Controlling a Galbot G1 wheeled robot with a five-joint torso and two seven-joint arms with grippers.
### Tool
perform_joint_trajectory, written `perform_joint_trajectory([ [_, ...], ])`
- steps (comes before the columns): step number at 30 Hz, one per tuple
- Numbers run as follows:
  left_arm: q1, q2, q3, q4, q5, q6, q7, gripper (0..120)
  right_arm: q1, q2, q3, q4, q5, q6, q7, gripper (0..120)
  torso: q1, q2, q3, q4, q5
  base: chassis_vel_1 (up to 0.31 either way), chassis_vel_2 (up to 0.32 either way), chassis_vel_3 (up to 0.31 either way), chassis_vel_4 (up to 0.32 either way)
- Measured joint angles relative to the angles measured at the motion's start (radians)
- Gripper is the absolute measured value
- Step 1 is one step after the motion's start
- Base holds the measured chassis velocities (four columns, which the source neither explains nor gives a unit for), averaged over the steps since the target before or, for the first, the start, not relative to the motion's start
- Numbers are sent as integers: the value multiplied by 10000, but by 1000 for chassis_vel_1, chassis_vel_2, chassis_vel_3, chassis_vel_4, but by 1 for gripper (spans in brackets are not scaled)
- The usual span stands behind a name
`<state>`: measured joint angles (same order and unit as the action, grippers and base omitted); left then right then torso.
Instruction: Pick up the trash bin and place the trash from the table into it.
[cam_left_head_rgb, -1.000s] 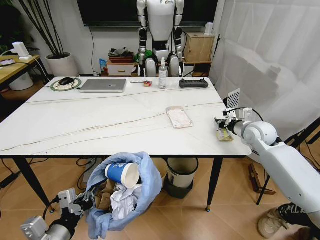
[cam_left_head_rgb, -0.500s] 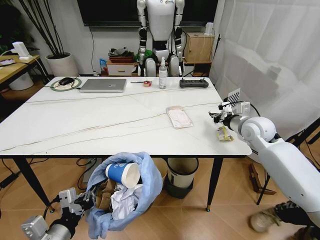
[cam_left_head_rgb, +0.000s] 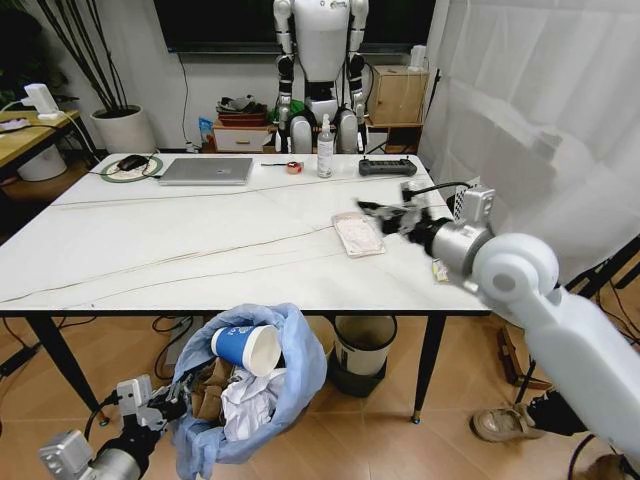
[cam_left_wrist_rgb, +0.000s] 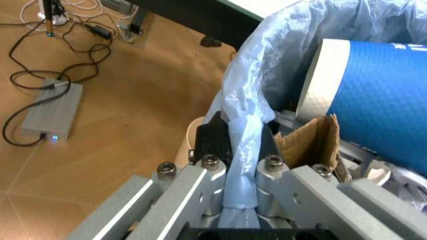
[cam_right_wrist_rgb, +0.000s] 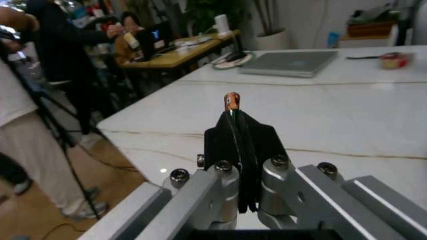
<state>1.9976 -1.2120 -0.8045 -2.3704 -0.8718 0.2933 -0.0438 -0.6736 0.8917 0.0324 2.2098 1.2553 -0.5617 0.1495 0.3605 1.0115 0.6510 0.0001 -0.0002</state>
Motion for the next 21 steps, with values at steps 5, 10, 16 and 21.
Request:
perform_joint_trajectory([
  [5,22,-85,33,-35,-49,72,-57,0,-231,284,-1385,396,172,640,-222,0,0,0,0,0,0,0,0,0,0],
  [10,65,-159,26,-75,-77,119,-96,0,-393,435,-2335,250,2,1053,-587,0,0,0,1,0,0,0,0,0,0],
  [16,59,-271,20,-84,-80,146,-97,0,-554,604,-3095,211,-8,1360,-915,0,0,0,1,1,0,0,0,0,0],
  [21,31,-286,16,-106,-115,165,-109,0,-739,499,-3493,431,0,1464,-1061,0,0,0,1,-1,0,0,0,0,0],
])
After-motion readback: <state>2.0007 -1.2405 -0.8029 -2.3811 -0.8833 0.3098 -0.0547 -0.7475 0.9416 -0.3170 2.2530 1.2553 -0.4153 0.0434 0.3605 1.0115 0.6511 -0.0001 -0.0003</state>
